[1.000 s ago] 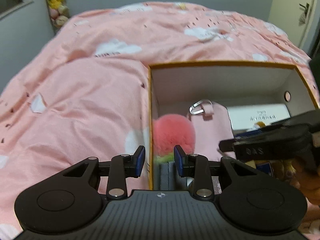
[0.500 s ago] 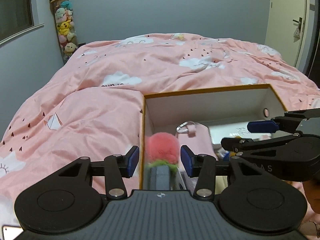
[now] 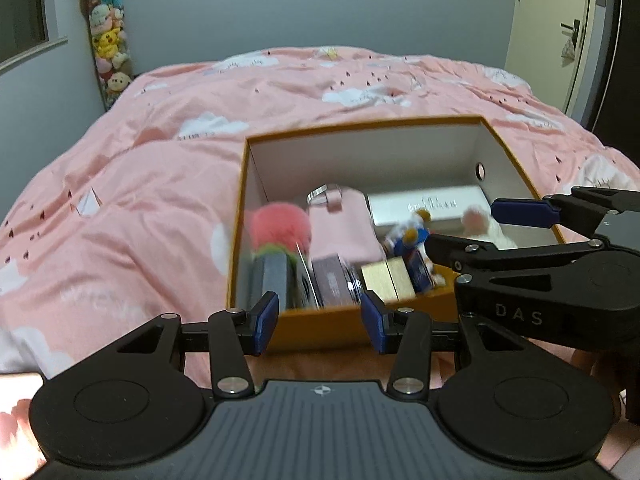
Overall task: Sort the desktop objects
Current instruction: 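Withdraw both tools from the box and move toward the feathered jar and pink card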
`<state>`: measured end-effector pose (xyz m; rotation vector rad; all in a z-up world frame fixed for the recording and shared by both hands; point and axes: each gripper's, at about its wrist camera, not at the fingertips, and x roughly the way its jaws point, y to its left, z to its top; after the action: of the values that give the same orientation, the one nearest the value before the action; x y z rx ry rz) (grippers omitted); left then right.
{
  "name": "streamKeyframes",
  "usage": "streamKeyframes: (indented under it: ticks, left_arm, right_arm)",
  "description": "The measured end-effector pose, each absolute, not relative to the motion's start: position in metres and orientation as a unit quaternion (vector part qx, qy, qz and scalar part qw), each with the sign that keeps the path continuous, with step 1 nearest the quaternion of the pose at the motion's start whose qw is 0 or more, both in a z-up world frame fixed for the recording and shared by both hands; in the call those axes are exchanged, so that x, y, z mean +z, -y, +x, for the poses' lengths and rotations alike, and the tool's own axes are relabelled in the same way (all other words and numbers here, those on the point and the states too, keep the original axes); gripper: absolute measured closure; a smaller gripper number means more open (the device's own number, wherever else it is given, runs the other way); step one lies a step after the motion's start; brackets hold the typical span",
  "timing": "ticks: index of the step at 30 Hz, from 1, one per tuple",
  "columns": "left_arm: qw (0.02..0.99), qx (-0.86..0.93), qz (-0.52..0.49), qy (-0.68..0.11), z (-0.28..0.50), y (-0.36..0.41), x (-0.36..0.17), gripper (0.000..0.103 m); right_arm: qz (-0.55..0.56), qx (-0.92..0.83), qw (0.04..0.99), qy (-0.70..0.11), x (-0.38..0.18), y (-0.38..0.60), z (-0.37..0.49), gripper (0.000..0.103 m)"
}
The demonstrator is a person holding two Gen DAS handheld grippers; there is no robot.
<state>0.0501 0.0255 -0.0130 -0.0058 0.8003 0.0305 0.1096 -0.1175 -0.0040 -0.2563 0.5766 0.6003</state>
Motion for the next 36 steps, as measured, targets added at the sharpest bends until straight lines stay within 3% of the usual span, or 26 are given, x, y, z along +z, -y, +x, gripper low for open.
streamKeyframes:
  ticks: [7,22,36]
  left_arm:
    - [0.897,0.009,-0.014,-0.442,0.043,-0.022,-0.036,0.05]
    - [0.852,0.017,-0.023,-0.522,0.034,-0.028,-0.064,0.05]
    - [0.811,0.035,-0.063,-0.58,0.037,-0.057,-0.089,0.05]
  right_arm:
    - [-0.103,0.295,0.887,-0.341,-0.023,0.123,0.107,0.036]
    - [-0.154,0.341,0.866,-0.331,-0.028,0.107,0.08,0.037]
    - [-0.105,0.33,0.805,-0.482,-0.074,0.105,0.109,0.038]
